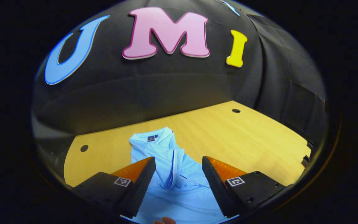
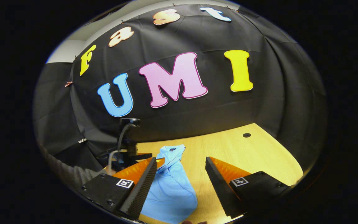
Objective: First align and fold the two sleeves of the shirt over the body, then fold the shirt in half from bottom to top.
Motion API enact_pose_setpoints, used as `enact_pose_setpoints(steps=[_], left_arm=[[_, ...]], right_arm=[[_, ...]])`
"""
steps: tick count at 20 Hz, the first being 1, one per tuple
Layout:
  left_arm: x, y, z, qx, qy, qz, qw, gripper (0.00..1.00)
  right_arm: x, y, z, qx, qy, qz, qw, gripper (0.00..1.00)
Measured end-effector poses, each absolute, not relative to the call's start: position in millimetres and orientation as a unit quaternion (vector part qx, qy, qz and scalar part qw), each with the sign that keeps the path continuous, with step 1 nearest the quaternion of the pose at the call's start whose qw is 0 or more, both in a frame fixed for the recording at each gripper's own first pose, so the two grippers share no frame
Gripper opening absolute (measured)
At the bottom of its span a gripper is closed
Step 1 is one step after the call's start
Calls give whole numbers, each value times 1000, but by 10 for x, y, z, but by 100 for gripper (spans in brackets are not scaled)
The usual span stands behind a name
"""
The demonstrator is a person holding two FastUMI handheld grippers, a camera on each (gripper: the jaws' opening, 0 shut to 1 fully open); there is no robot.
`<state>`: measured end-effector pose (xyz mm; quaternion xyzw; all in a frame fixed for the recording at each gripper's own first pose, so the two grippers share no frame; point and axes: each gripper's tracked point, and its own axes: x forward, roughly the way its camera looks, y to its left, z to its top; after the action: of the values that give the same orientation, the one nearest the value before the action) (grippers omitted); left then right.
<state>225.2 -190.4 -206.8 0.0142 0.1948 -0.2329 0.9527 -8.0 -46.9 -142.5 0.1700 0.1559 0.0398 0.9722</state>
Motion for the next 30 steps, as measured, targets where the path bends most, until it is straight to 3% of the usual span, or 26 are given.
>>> enact_pose_setpoints(steps=[6,14,19,30], left_arm=[[1167,-1087,-1777,7,172,-204,964,95],[89,-61,-2988,5,320,-147,936,95],[-48,232,-3514,-4,378,-130,916,95],[-9,304,-3913,-17,430,-115,895,96]], right_arm=[[-442,-327,-1817,121,210,18,970,98],[-1236,184,-3049,91,382,5,920,98],[-1483,380,-3559,60,452,-11,890,98],[-1477,541,-4006,56,497,-30,865,96]])
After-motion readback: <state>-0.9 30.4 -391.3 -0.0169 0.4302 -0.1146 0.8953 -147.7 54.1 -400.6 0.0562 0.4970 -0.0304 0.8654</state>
